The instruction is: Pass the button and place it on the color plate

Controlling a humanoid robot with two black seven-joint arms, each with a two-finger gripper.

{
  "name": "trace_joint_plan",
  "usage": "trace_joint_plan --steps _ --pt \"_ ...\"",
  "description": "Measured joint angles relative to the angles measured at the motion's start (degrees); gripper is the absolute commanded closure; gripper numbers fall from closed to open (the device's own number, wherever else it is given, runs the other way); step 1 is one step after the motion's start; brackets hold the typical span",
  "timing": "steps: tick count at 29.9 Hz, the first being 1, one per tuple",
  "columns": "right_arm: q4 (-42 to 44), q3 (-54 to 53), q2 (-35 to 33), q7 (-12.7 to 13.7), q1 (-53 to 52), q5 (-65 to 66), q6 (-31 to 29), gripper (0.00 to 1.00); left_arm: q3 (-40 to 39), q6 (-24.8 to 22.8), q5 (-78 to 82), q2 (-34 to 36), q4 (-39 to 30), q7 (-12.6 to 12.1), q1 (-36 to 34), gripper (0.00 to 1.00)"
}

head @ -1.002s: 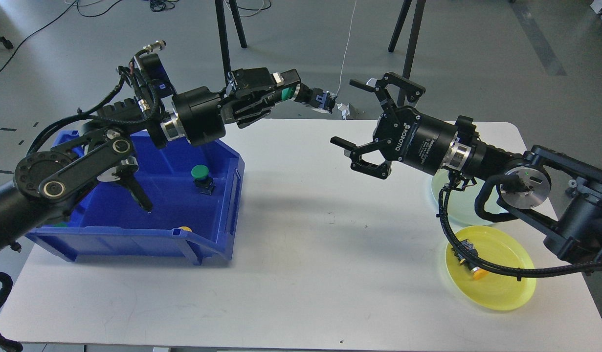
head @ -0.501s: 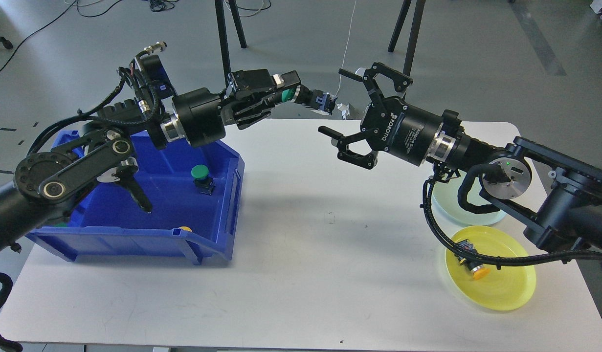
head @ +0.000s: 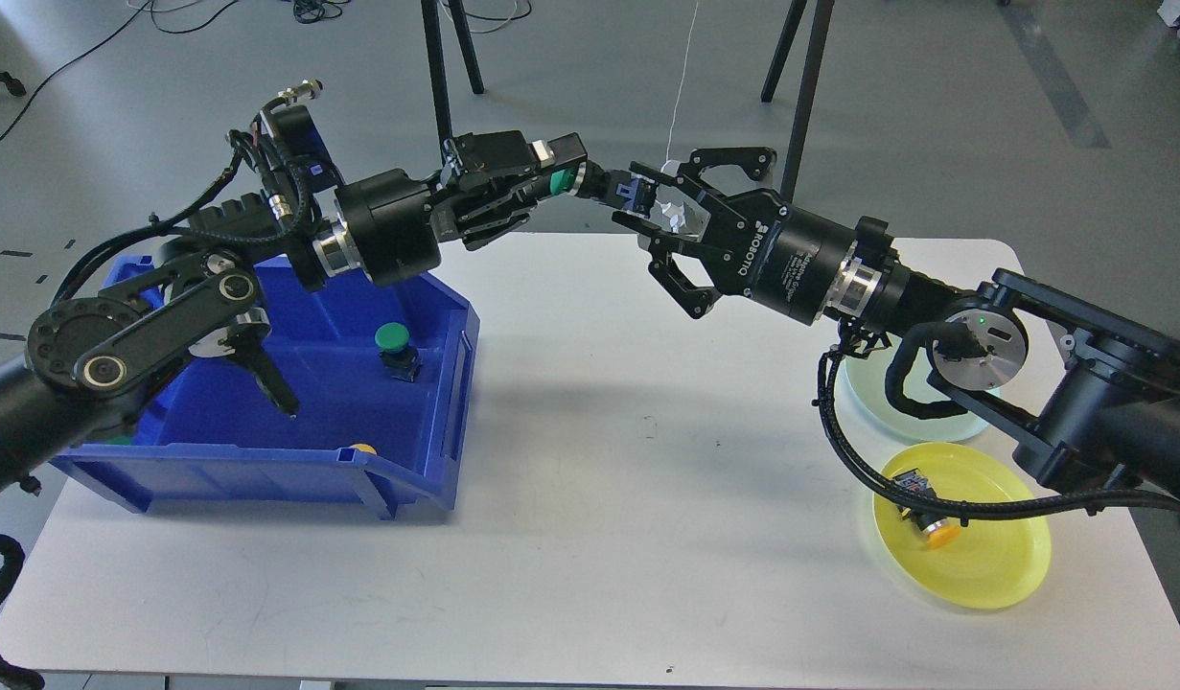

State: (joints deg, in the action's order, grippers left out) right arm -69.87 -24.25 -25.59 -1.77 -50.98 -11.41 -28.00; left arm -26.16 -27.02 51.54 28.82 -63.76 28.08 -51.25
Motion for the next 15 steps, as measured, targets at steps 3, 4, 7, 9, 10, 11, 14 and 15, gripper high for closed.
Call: trace_joint_plan --steps 3,4,7,9,10,11,14,15 --pt "0.0 -0.2 0.0 0.0 0.0 0.0 0.0 0.95 0.0 0.2 0.0 0.0 -0.1 0.0 0.0 0.89" --pt "0.0 -0.2 -0.1 0.0 0.0 0.0 0.0 0.96 0.0 0.3 0.0 0.0 -0.1 0.0 0.0 0.87" --pt "0.0 -0.2 -0.1 0.0 0.0 0.0 0.0 0.97 0.0 0.3 0.1 0.0 -0.1 0.0 0.1 0.40" --pt "0.0 -0.2 -0.1 0.0 0.0 -0.1 0.0 0.98 0.0 0.4 0.1 -0.1 -0.1 0.0 0.1 0.28" --pt "-0.1 -0.3 -0.2 0.0 0.0 -0.1 0.0 0.98 -0.1 0.5 0.0 -0.1 -0.1 -0.1 0.1 0.27" --pt "-0.1 -0.3 -0.3 -0.1 0.0 -0.1 0.0 0.98 -0.2 0.5 -0.1 -0.1 -0.1 -0.1 0.1 0.23" --pt "-0.2 -0.5 -0.8 -0.2 0.1 -0.2 0.0 0.98 -0.3 0.5 -0.7 -0.1 0.0 -0.2 0.2 0.21" --pt "-0.2 -0.4 -0.9 -0.1 0.3 -0.2 0.0 0.98 -0.3 0.5 -0.8 -0.1 0.0 -0.2 0.2 0.20"
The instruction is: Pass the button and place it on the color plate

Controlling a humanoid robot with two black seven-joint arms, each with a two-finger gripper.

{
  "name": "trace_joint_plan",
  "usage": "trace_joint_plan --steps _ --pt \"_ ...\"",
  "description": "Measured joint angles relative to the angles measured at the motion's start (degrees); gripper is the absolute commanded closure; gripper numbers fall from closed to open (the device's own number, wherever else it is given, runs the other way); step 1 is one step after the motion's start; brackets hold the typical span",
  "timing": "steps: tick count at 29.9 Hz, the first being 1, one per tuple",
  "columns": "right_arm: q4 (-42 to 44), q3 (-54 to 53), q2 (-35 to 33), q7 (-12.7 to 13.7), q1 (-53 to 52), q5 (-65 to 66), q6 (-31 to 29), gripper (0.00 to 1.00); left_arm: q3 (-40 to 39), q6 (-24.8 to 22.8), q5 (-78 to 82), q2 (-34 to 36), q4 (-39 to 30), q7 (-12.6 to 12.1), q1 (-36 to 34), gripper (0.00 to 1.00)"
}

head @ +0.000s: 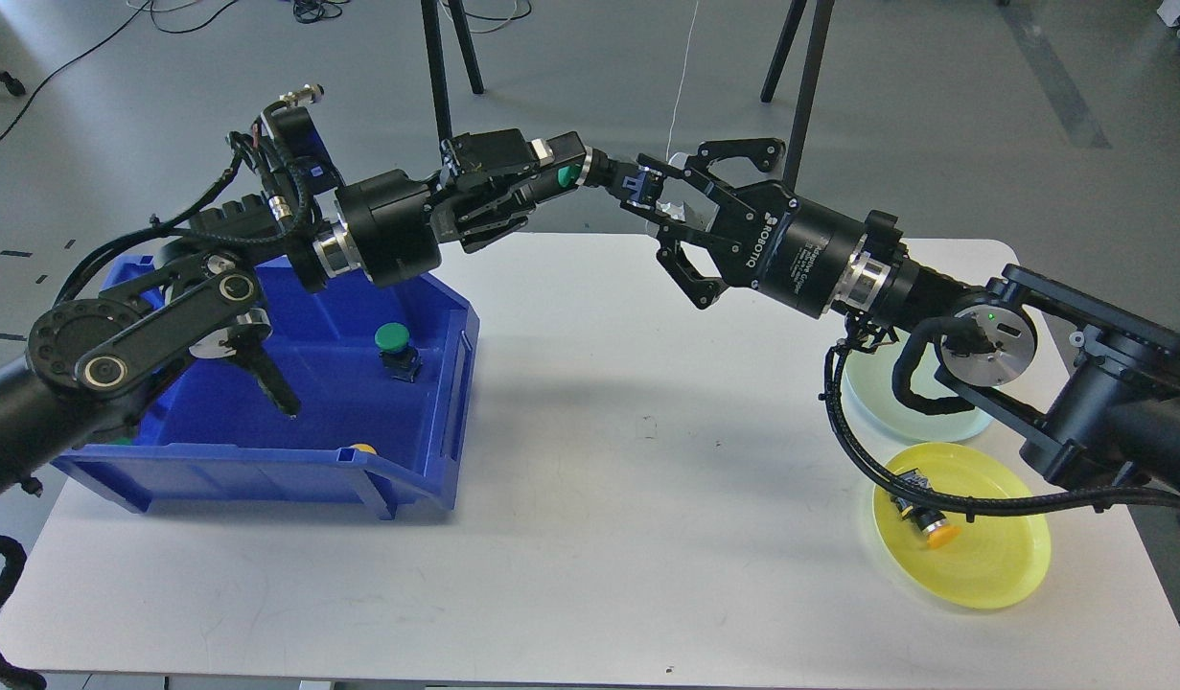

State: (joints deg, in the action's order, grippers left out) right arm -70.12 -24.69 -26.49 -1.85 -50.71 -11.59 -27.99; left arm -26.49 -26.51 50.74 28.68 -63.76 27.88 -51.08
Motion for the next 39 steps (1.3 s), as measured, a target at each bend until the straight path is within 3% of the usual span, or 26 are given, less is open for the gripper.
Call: trace_joint_plan --steps 6,10,13,18,21,26,33,35,36,39 --pt "-0.1 -2.7 -5.5 -0.1 4.6 -0.2 0.0 0.98 -0.1 -0.1 -0.2 0.0 0.0 0.1 0.0 0.20" --pt "-0.3 -11.9 -10.1 -0.3 15.4 -0.3 2.6 0.99 -0.2 -0.1 -0.2 0.0 0.0 0.1 0.0 0.20" --pt "-2.2 -18.2 -12.7 -0.3 23.9 0.5 14.2 0.99 -0.2 -0.1 -0.9 0.0 0.0 0.1 0.2 0.19" --pt "-6.5 -20.3 -16.4 -0.4 30.2 8.5 41.0 0.99 -0.2 0.0 -2.8 0.0 0.0 0.1 0.4 0.19" --pt "-5.7 -20.3 -16.4 -0.3 31.8 13.4 48.9 0.98 -0.2 0.0 -3.0 0.1 0.0 0.1 0.4 0.19" --pt "-1.4 -17.7 -14.9 0.2 31.5 15.6 53.4 0.81 -0.1 -0.2 -3.0 0.1 0.0 0.1 0.4 0.19" --pt "4.8 -14.2 -9.5 -0.1 28.7 17.1 53.2 0.71 -0.1 -0.2 -3.1 0.1 0.0 0.1 0.4 0.19" --pt "4.7 -14.1 -9.2 -0.2 28.5 17.6 53.1 0.64 0.0 -0.2 -3.1 0.1 0.0 0.1 0.4 0.19" --pt "4.4 -14.2 -9.1 -0.2 28.3 17.6 53.0 0.52 0.0 -0.2 -3.1 0.1 0.0 0.1 0.4 0.19" --pt "3.3 -14.3 -9.0 -0.3 27.9 17.7 52.6 0.00 0.0 -0.2 -3.1 0.1 0.0 0.1 0.4 0.19"
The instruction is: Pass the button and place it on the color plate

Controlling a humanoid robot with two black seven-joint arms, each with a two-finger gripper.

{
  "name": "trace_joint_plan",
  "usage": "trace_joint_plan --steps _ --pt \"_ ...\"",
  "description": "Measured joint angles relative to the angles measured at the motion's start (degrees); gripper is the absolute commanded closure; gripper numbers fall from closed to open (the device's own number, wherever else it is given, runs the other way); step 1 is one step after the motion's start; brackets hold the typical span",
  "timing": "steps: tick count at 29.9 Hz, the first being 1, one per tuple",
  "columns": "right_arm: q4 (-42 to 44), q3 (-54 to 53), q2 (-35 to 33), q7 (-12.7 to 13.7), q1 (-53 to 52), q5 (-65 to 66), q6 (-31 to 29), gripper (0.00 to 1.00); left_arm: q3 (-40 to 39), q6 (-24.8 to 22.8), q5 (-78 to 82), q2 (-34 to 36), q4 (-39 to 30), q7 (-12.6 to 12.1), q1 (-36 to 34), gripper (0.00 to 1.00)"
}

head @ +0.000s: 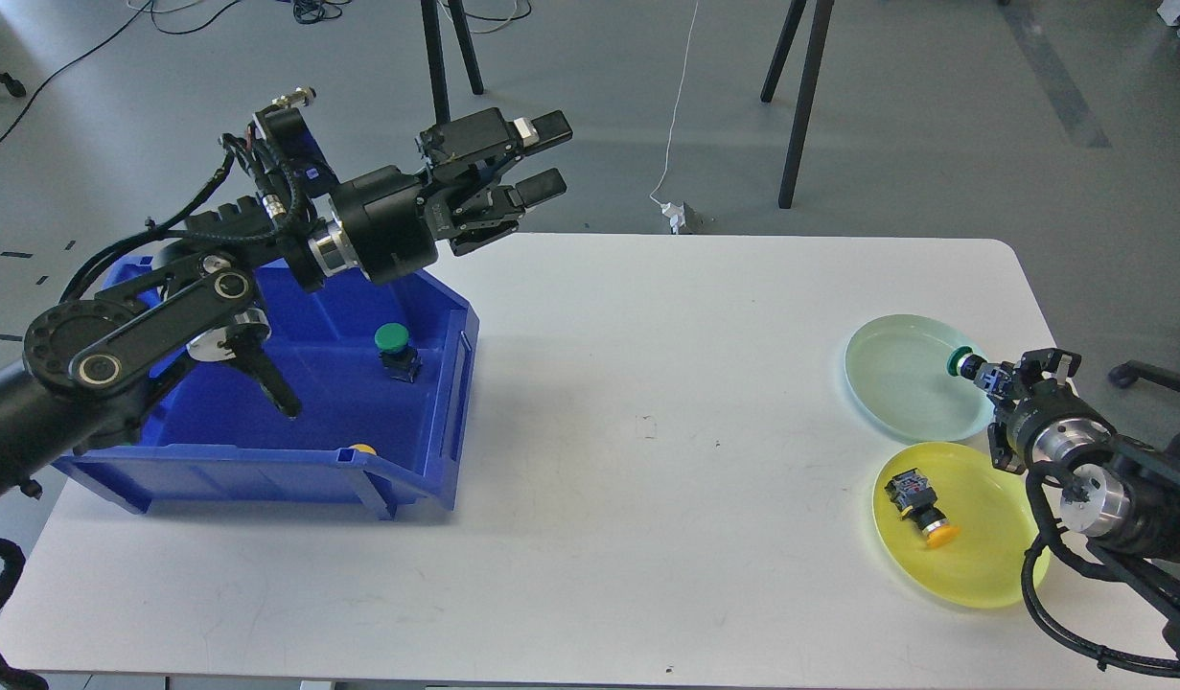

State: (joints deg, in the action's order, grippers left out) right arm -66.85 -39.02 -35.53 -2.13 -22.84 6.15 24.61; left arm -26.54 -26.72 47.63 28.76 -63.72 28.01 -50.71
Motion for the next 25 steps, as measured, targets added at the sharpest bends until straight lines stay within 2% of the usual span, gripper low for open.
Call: trace_joint_plan --steps 7,11,13,15,18,22,23,25 --pt "-1.8 -0.7 -0.5 0.0 -0.1 -0.2 -0.2 0.01 0.0 0.5 -0.7 -0.1 0.0 0.0 0.1 0.18" --pt "-8.8 -3.9 -2.0 0.1 0.1 -0.3 -0.8 0.01 -0.1 2.6 -6.3 -0.1 0.9 0.0 1.1 0.17" --pt "-14.0 -8.3 -3.3 0.1 0.3 -0.3 -3.9 0.01 -0.2 3.2 -10.7 0.0 1.7 0.0 1.4 0.15" --pt "-17.6 -12.9 -4.0 0.1 0.4 -0.4 -9.9 0.01 -0.2 2.8 -16.0 0.9 2.2 0.0 1.5 0.12" --pt "-19.3 -17.2 -5.3 -0.1 0.1 -1.2 -24.0 0.01 -0.2 -0.1 -24.8 3.8 2.4 0.0 2.1 0.08" --pt "-17.8 -18.0 -6.6 -1.2 -0.3 -5.9 -44.6 0.01 -0.2 -1.2 -34.2 6.8 4.0 0.0 4.0 0.05" --pt "-17.1 -18.0 -6.6 -1.3 -0.3 -7.7 -48.1 0.01 -0.2 -1.2 -35.2 7.0 4.2 0.0 4.6 0.05" --pt "-15.8 -18.0 -6.5 -1.4 -0.1 -10.9 -51.3 0.01 -0.4 -1.3 -36.3 7.2 4.6 0.0 6.2 0.03"
